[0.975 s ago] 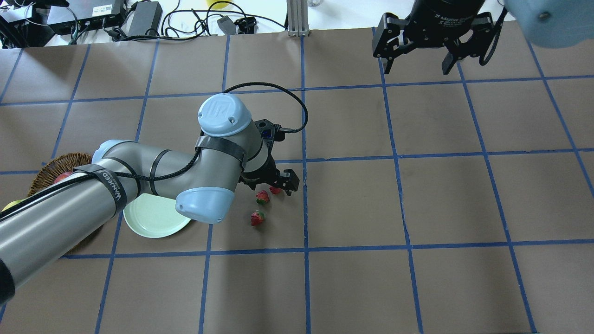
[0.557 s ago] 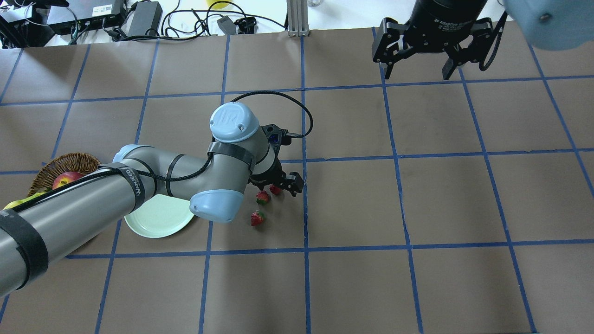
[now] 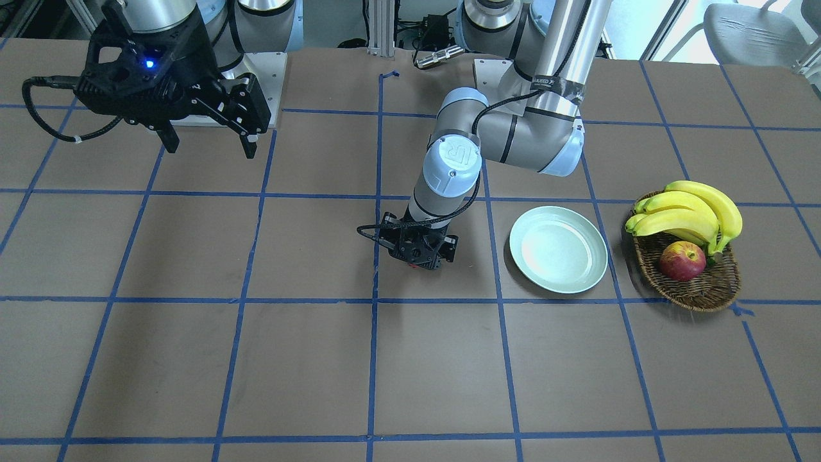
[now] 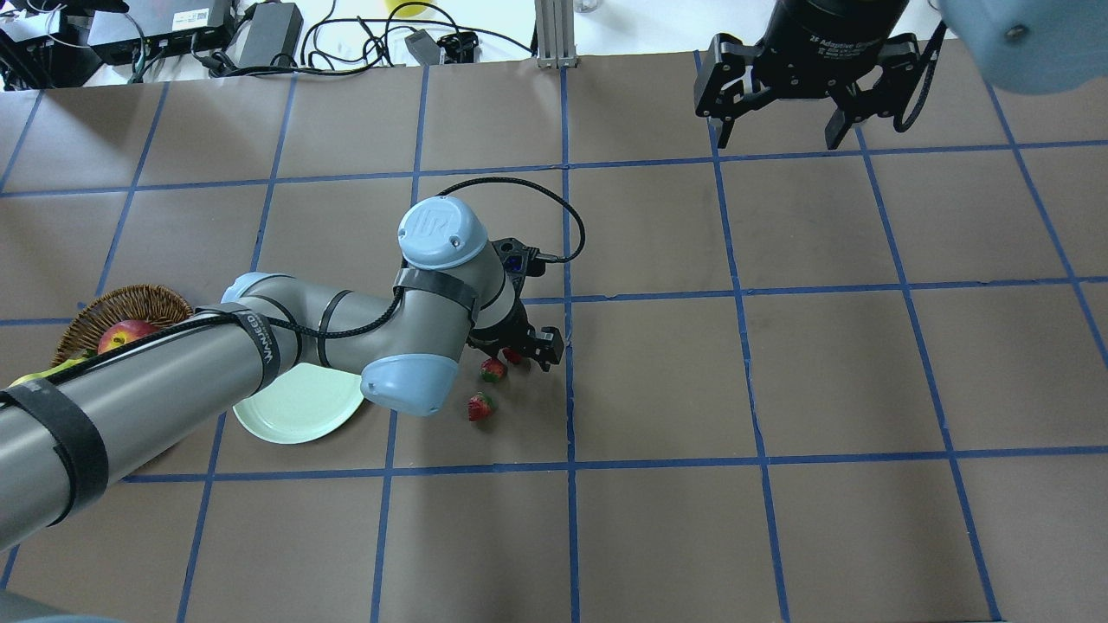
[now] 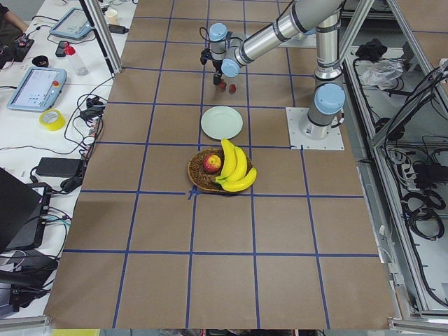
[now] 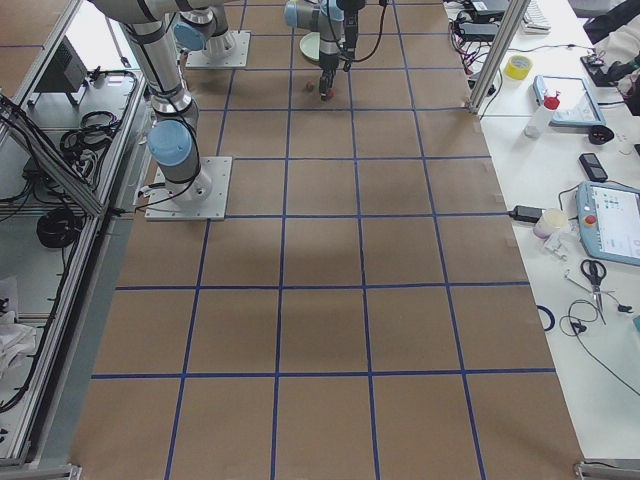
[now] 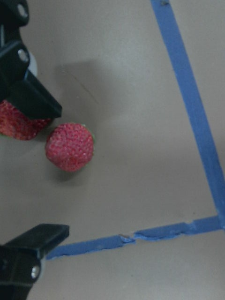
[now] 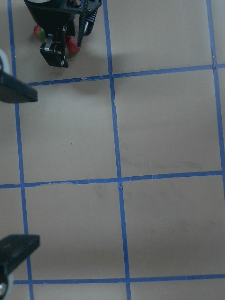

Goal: Collect all strawberries into plate
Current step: 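Lift the strawberry with the left gripper and carry it over the plate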

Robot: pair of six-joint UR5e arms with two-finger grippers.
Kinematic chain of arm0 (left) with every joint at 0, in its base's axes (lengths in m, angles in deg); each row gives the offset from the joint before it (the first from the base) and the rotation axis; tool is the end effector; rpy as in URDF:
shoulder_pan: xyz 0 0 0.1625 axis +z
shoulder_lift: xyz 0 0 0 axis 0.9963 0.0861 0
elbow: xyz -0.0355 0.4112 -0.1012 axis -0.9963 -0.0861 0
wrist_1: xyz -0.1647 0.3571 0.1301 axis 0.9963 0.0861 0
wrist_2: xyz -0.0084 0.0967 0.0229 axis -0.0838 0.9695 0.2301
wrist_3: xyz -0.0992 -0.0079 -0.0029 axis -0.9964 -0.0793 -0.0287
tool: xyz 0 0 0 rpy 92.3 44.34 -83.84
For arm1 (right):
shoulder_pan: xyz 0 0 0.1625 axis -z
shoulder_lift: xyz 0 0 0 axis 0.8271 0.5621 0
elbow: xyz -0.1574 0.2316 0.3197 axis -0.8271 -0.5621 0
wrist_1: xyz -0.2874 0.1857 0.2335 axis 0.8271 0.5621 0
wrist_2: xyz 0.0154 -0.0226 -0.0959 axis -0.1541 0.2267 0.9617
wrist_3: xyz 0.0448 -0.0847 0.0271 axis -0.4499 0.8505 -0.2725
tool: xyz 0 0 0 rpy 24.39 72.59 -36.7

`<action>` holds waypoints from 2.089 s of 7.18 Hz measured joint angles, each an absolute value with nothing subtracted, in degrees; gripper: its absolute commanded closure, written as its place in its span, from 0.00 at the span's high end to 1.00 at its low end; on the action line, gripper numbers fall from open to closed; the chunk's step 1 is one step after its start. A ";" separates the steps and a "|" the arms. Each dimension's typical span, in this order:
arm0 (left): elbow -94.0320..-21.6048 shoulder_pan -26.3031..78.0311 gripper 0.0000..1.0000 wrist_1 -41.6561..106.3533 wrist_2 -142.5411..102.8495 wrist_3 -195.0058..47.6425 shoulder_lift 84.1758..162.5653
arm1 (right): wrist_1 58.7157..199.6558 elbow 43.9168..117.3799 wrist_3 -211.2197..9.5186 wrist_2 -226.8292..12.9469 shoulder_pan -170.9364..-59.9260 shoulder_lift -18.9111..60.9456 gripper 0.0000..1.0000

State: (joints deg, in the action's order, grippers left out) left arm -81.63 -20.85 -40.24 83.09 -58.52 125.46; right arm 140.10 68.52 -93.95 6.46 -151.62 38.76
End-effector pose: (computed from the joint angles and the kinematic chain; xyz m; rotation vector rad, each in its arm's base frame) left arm -0.2870 -0.4658 0.1744 -0.4250 -2.9627 -0.0343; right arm 0.1842 -0.4987 0.5418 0.1038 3.1337 -0.1215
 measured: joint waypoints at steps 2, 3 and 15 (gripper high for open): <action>-81.26 -20.85 0.92 -40.32 83.25 -58.38 124.67 | 140.07 68.56 -91.44 6.33 -151.54 38.69 1.00; -81.22 -20.85 0.92 -40.35 83.40 -58.23 124.66 | 139.95 68.57 -90.51 6.27 -151.52 38.69 1.00; -80.82 -19.37 0.00 -37.70 83.84 -58.91 122.81 | 139.86 68.26 -89.90 6.27 -151.45 38.74 1.00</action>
